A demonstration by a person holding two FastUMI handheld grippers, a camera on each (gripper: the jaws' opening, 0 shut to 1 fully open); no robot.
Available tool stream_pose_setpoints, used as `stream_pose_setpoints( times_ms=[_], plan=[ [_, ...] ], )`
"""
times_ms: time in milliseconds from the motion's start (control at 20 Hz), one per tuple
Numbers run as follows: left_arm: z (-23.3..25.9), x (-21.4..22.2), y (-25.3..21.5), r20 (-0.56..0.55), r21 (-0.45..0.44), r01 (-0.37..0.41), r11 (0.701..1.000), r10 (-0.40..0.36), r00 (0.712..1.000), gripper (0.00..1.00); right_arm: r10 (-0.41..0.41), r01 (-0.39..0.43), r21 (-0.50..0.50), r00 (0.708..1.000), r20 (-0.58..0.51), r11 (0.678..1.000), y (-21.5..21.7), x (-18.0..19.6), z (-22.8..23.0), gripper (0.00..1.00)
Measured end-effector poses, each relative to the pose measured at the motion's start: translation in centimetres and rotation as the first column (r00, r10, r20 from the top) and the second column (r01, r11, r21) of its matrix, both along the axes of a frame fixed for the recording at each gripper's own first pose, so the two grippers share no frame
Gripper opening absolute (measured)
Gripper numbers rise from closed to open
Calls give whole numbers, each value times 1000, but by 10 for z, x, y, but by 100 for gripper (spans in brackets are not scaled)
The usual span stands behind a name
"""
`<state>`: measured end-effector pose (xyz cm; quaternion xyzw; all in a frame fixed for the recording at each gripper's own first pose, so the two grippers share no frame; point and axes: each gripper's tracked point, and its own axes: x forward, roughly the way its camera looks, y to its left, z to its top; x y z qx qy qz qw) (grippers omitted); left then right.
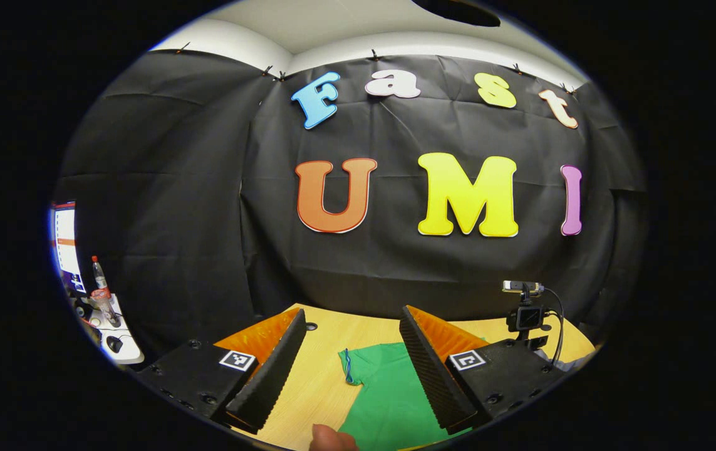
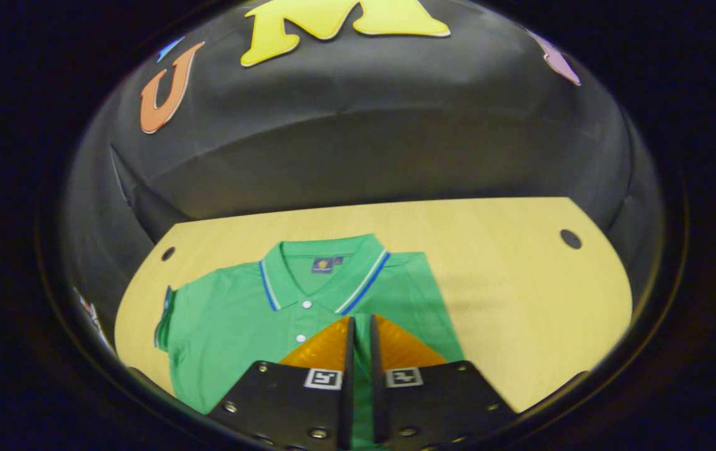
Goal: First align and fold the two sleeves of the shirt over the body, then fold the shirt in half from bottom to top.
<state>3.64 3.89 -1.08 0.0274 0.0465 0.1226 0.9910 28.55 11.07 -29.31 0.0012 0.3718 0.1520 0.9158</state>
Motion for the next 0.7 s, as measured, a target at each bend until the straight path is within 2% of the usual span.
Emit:
stream_pose_setpoints(
  times_ms=[100,150,200,400,700],
  plan=[
    [-4,-2,2,-9,3,-5,1000,5,1000,96,-10,10,-18,1000,7,1000,-5,-1,-11,98],
    [-5,-2,6,-12,7,-10,1000,11,1000,96,-21,23,-31,999,40,999,-9,1,-6,94],
    [-5,-3,7,-15,7,-12,1000,13,1000,96,-21,22,-29,998,56,999,-8,2,-4,96],
    [-8,1,8,-17,0,-9,1000,9,1000,96,-14,19,-56,995,104,998,-17,4,10,95],
    [-12,14,4,-17,-3,16,1000,-16,1000,96,-7,21,-48,965,262,999,-25,9,65,95]
  ],
)
